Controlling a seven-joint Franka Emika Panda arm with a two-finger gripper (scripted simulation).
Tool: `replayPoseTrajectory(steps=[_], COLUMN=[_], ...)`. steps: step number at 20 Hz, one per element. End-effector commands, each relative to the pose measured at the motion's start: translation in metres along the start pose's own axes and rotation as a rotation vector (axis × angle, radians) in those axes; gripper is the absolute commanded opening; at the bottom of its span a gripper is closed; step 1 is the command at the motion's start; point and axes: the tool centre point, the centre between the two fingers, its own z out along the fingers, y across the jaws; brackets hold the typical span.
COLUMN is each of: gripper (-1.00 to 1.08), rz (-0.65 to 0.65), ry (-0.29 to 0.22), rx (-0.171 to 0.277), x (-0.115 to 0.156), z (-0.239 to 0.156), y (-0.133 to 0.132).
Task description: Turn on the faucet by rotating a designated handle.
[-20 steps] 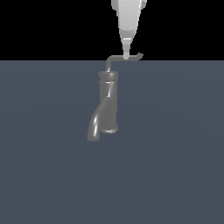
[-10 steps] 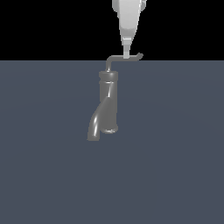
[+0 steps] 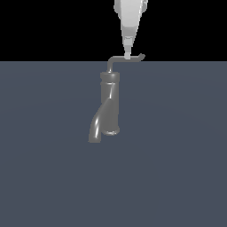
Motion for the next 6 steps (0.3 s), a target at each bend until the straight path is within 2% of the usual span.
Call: replayPoseTrajectory(steps=[1,6], gripper=[-1.0,-1.0], rz=[0.042,0.049], ry=[0.008,0.009], rx=[0.09,0.09], x=[0.031,0.0359], z=[-0.0032,-0.0041], y=[-0.046,-0.055])
